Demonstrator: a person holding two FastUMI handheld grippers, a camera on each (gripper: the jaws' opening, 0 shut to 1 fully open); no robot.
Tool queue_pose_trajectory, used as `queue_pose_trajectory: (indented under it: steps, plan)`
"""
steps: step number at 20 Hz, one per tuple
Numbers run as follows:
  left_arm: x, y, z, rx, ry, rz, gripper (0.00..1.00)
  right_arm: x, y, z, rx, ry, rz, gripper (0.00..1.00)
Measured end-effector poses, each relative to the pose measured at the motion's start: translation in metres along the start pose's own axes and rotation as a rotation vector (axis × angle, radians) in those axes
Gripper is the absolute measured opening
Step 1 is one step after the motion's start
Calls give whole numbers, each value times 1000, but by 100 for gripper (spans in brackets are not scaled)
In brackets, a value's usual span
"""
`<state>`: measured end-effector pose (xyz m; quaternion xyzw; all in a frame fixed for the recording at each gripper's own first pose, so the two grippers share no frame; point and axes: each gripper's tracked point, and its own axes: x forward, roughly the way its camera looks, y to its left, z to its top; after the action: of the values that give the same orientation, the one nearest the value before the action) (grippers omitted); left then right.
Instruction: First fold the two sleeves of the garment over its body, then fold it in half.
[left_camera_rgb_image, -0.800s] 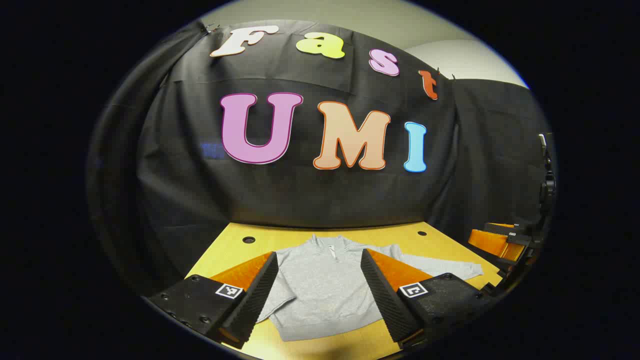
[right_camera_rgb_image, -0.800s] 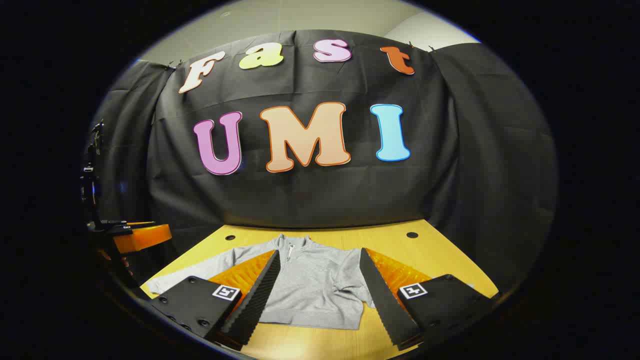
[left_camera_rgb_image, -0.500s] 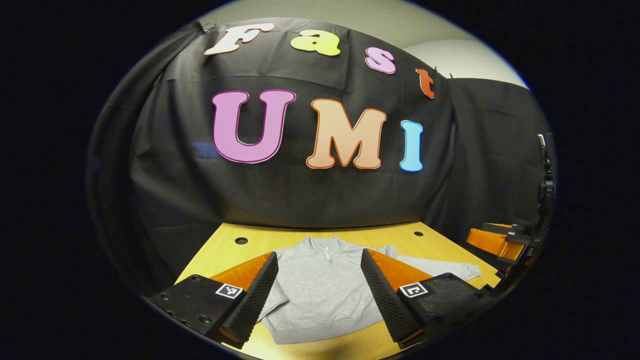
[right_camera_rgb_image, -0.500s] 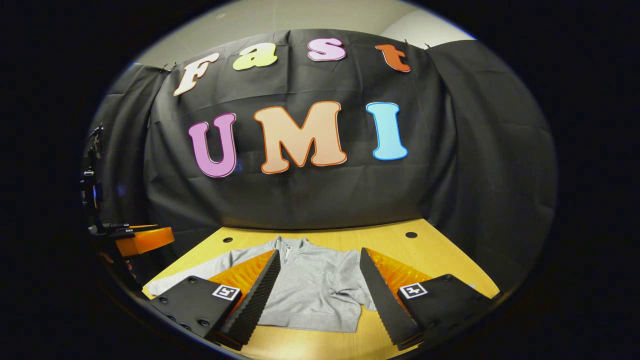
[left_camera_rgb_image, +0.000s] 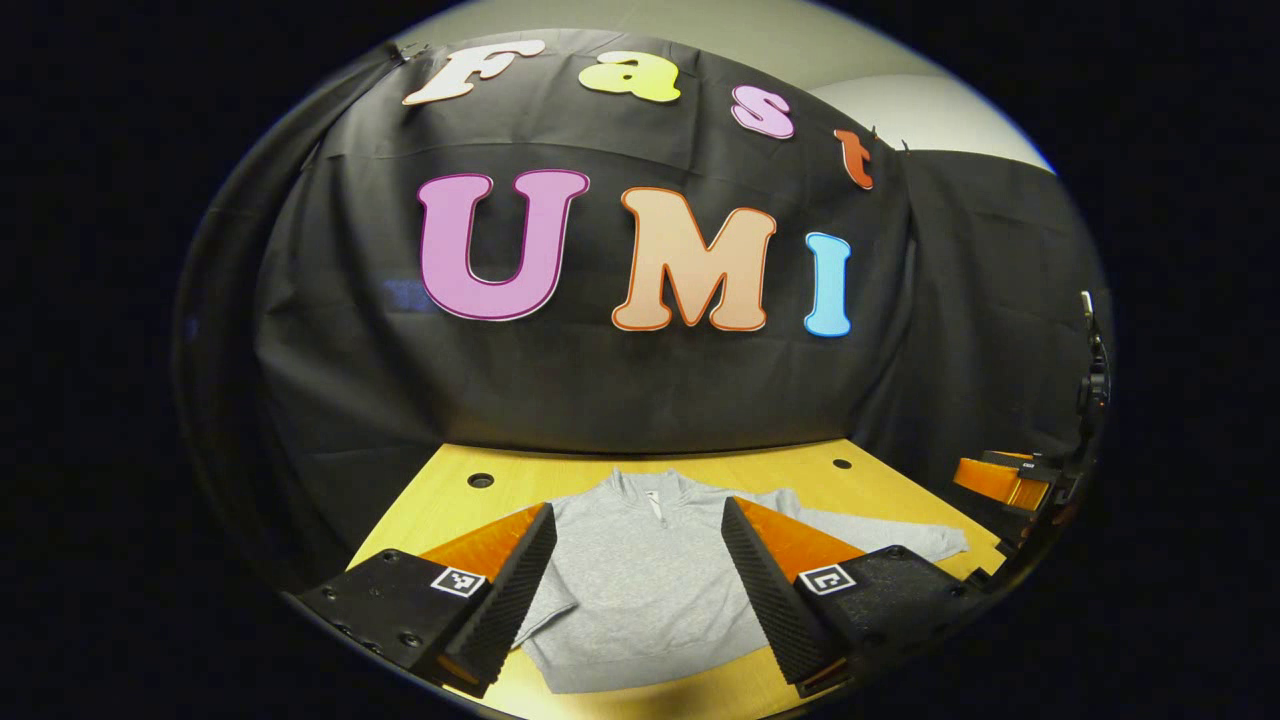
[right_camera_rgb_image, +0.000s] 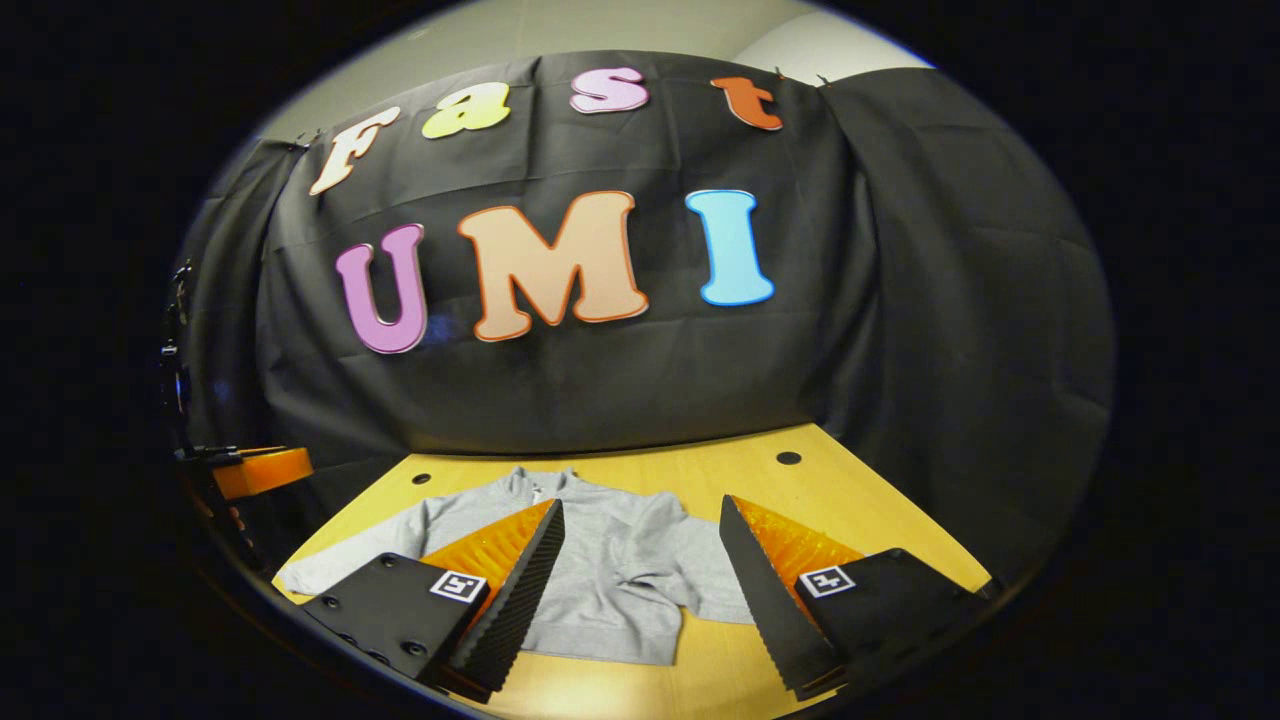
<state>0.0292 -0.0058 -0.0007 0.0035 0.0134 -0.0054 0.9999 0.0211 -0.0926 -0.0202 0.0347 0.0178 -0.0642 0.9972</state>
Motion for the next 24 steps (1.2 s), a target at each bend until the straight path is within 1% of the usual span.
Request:
queue_pose_trajectory:
  steps: [2, 6, 7, 8, 9, 10, 11, 12, 13, 16, 18, 20, 21, 22, 23, 24]
  plan:
    - [-1, 4, -2, 0, 4, 15, 97, 7, -36, -8, 15, 21, -49, 98]
    - [-4, 12, -3, -2, 11, 58, 98, 17, -118, -30, 8, 64, -166, 98]
    - [-6, 14, -3, 2, 13, 74, 97, 19, -137, -37, 7, 78, -188, 95]
    - [-6, 17, -4, 9, 12, 89, 98, 24, -156, -47, 1, 91, -209, 95]
    - [-7, 17, -4, 14, 13, 100, 98, 27, -175, -55, -5, 114, -230, 98]
    - [-8, 17, -5, 17, 15, 107, 99, 31, -192, -66, -9, 136, -246, 95]
    - [-9, 16, -6, 16, 17, 114, 97, 33, -206, -76, -11, 161, -261, 98]
    - [-10, 15, -8, 15, 20, 119, 98, 37, -219, -88, -11, 188, -270, 95]
    - [-11, 14, -8, 14, 21, 126, 97, 41, -229, -98, -10, 210, -277, 98]
    - [-14, 11, -11, 6, 24, 153, 97, 50, -262, -130, -22, 290, -303, 98]
    - [-16, 9, -13, -4, 25, 169, 97, 53, -278, -156, -12, 352, -305, 98]
    - [-16, 7, -13, -16, 24, 186, 97, 55, -289, -181, -11, 415, -306, 99]
    - [-16, 6, -14, -22, 25, 194, 97, 54, -295, -192, -14, 444, -308, 96]
    - [-16, 5, -17, -26, 27, 201, 97, 54, -298, -200, -12, 465, -306, 99]
    - [-16, 4, -17, -27, 30, 209, 98, 56, -300, -207, -5, 480, -308, 99]
    - [-15, 4, -19, -27, 31, 215, 98, 55, -302, -213, 4, 491, -308, 96]
